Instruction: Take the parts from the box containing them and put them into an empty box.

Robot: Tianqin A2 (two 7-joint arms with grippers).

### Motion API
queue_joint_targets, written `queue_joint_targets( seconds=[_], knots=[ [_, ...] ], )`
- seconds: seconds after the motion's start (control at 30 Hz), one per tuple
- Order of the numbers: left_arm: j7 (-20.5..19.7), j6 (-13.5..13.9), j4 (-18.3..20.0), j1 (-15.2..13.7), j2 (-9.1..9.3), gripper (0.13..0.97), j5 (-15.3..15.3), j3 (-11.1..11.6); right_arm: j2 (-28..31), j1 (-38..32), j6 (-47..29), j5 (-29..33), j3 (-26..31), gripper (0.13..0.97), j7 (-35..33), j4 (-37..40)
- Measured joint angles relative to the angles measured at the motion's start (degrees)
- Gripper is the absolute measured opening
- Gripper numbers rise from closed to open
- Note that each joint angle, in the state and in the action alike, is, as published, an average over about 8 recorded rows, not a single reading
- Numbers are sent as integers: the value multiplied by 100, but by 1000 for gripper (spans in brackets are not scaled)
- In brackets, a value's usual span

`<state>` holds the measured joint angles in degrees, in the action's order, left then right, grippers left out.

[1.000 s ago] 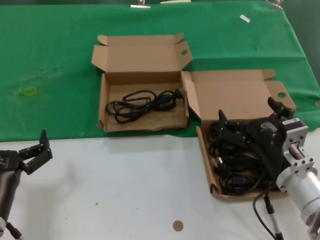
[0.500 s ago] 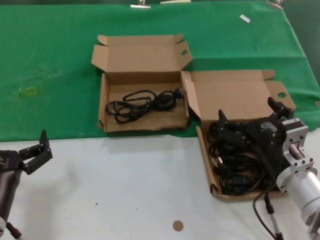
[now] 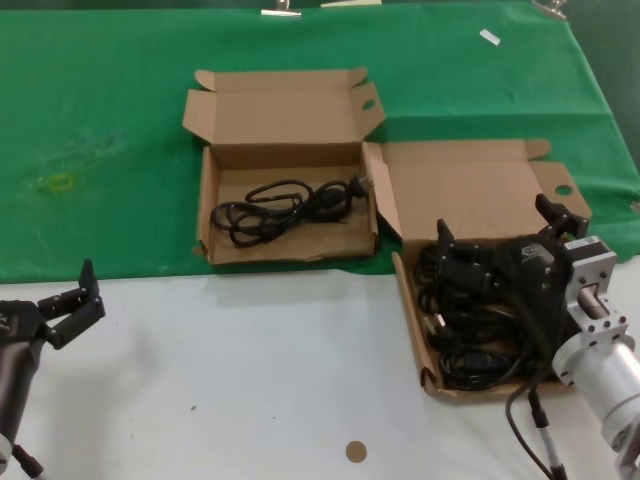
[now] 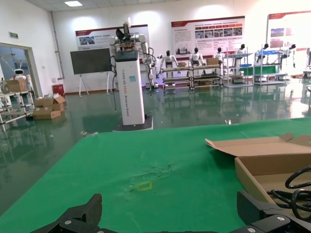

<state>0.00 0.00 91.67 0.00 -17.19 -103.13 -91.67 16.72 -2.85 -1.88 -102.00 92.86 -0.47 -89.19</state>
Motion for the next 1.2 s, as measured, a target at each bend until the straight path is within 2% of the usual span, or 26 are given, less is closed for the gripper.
queue_joint_targets(
  seconds=[1.2],
  knots=[
    [0, 0, 0, 0, 0, 965, 0, 0, 0, 0, 0, 0, 0, 966, 0, 0]
  ],
)
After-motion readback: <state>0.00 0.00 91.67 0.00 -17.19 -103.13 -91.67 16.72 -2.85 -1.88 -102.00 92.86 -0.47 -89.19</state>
